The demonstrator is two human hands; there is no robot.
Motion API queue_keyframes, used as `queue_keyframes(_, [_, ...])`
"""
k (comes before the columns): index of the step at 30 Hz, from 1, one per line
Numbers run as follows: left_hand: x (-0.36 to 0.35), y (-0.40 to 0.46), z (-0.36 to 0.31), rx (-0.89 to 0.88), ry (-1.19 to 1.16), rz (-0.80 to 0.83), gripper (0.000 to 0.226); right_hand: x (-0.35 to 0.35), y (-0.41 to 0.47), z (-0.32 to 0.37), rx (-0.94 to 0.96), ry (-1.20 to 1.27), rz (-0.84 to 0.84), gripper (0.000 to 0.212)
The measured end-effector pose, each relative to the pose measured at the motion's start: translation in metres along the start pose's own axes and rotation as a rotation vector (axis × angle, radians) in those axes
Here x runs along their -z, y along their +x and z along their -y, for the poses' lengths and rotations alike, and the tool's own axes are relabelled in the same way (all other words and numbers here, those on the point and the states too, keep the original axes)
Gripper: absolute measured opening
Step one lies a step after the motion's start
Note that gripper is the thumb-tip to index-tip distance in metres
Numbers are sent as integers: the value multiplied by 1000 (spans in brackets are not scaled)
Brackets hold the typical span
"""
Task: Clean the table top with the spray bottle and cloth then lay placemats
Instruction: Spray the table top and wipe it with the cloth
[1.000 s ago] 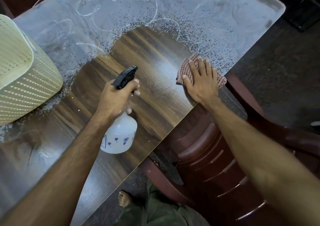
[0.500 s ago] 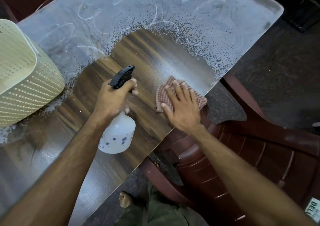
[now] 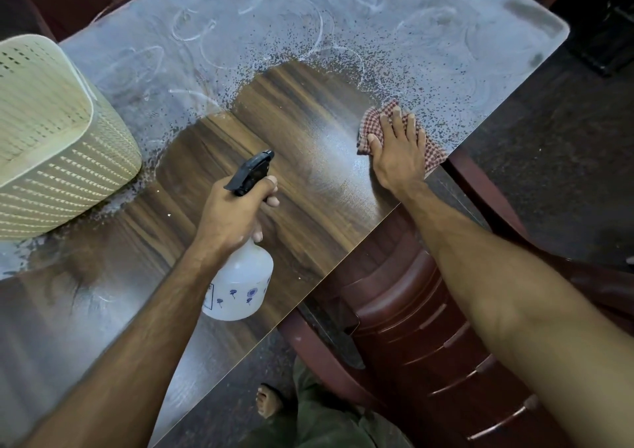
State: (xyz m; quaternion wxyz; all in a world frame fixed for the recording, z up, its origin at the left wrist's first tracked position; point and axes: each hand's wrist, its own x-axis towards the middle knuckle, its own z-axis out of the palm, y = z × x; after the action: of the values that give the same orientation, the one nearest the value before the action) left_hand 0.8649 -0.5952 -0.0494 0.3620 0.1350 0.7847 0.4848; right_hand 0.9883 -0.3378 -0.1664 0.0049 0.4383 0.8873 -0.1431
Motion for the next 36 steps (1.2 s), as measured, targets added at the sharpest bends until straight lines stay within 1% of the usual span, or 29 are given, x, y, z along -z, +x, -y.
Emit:
queue_keyframes(2, [3, -5, -2, -3, 5, -4, 21, 8, 1, 3, -32, 84, 9, 58])
queue_keyframes(5, [6, -12, -3, -16, -1, -11, 19, 26, -1, 9, -83, 289, 19, 55])
queue_keyframes(8, [8, -22, -3, -41, -1, -10, 19, 51, -11, 10, -118, 517, 34, 31])
queue_keyframes(12, [10, -45, -5, -74, -36, -6, 21, 77, -30, 11, -137, 734, 79, 38])
queue_keyframes(14, [10, -60, -4, -99, -59, 5, 25, 85, -43, 11, -141, 834, 109, 45])
queue_keyframes(18, [10, -96, 0, -139, -72, 16, 27, 96, -78, 14, -160, 936, 154, 41])
queue_keyframes(21, [4, -129, 3, -152, -82, 17, 29, 102, -110, 16, -156, 1035, 144, 31])
queue_keyframes(24, [-4, -159, 5, -163, -88, 12, 30, 115, -142, 15, -158, 1147, 181, 30])
queue_keyframes(27, [-14, -185, 7, -165, -99, 24, 30, 130, -172, 10, -208, 1227, 172, 30])
queue_keyframes(29, [-21, -198, 8, -166, -102, 32, 31, 138, -188, 5, -210, 1227, 141, 32])
queue_keyframes(34, [-49, -224, 3, -181, -91, 42, 28, 154, -220, -21, -138, 1176, 188, 38])
queue_keyframes(36, [-61, -231, -1, -187, -80, 43, 28, 163, -228, -31, -120, 1178, 193, 36])
